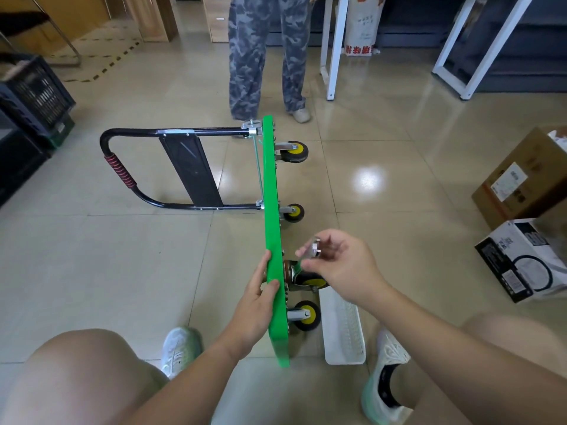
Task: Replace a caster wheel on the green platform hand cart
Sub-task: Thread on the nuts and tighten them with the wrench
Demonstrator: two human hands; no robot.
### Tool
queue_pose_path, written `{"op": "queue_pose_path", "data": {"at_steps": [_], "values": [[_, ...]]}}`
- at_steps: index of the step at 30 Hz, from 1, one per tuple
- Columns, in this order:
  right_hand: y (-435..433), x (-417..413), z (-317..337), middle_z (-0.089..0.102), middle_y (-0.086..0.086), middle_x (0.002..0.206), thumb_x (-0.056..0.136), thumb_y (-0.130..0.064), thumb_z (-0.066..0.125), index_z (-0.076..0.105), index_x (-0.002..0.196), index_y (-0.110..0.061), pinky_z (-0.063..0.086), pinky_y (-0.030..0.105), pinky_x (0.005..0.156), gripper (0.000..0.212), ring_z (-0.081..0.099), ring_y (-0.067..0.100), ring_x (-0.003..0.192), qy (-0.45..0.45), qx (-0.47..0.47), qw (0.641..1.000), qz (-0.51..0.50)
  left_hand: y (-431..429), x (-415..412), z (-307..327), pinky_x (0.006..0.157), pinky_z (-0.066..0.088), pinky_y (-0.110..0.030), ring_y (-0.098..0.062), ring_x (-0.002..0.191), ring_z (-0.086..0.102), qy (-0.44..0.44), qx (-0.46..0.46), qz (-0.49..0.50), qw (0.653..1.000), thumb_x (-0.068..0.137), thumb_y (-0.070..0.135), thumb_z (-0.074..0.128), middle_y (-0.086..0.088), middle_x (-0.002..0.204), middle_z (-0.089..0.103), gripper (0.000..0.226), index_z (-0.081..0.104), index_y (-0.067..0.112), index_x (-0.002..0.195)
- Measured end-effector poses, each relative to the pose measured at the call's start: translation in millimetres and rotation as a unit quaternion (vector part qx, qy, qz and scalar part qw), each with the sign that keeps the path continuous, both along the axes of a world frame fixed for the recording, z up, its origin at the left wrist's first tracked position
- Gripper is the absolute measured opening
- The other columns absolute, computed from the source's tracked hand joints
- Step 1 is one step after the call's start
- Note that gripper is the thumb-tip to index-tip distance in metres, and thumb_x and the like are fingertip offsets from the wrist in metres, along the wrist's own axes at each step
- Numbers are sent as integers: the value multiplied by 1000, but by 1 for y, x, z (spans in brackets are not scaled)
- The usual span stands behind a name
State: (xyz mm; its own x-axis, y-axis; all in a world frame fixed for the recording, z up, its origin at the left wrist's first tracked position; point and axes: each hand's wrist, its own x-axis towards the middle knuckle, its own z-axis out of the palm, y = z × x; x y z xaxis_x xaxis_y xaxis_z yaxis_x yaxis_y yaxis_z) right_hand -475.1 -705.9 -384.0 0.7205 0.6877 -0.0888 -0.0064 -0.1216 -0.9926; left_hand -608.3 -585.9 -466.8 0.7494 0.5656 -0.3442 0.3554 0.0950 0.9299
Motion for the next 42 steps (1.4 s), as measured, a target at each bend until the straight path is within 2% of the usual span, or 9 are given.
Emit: {"op": "queue_pose_path", "data": {"at_steps": [4,8,11,16,25,31,35,39,42], "values": [[-10,-23,-15,76,13,89,71,20,75,67,89,0,57,21,77,28,72,11,80,21,6,1000,-18,-1,0,3,110,47,-37,-7,120,61,-3,4,2,1000,109,28,43,19,144,54,59,31,83,129],[-12,-33,-24,76,9,88,71,19,76,68,87,-5,57,22,78,30,73,13,82,21,12,1000,-14,-1,0,1,109,49,-43,-10,121,63,-8,-12,-7,1000,110,32,41,17,149,51,57,27,80,136],[-11,-35,-28,75,6,85,72,22,74,67,88,2,57,21,76,26,72,10,80,27,20,999,-14,-2,0,3,109,49,-42,-10,122,63,-12,-20,-10,1000,110,32,41,16,149,52,55,27,78,138],[-5,-37,-36,75,3,84,74,19,74,70,84,-11,59,34,84,32,72,16,82,0,11,1000,8,-1,0,2,114,45,-43,-10,128,59,-15,-20,-6,1000,110,30,42,16,149,52,57,30,78,136],[36,0,-19,76,-6,93,80,-5,79,69,93,-26,60,30,84,27,73,8,89,-41,-60,997,13,-1,-1,2,108,49,-45,-16,115,65,-5,-17,0,1000,109,28,42,16,138,59,59,32,83,129],[74,42,-32,76,4,94,84,-2,76,69,91,-17,62,42,83,18,74,17,89,44,-132,990,14,3,-1,-4,109,48,-46,-17,117,64,-3,-16,-16,1000,109,31,42,25,119,60,55,32,77,136],[78,50,-34,76,7,95,85,-1,75,70,90,-15,62,41,82,16,75,19,88,71,-146,987,18,5,-1,-6,107,49,-37,-3,107,64,-3,-21,-20,1000,110,30,42,30,110,57,56,31,77,137],[68,52,-14,76,6,91,84,-1,76,69,93,-12,62,32,78,16,75,17,84,79,-84,993,-9,6,0,-7,110,47,-45,-14,119,63,-7,-26,-24,999,110,32,41,29,126,55,55,29,79,137],[50,45,8,76,2,92,80,0,78,70,98,-9,60,23,75,22,74,13,86,25,-51,998,-23,5,0,-7,111,46,-45,-14,120,62,-5,-26,-24,999,110,30,41,33,121,55,56,29,78,137]]}}
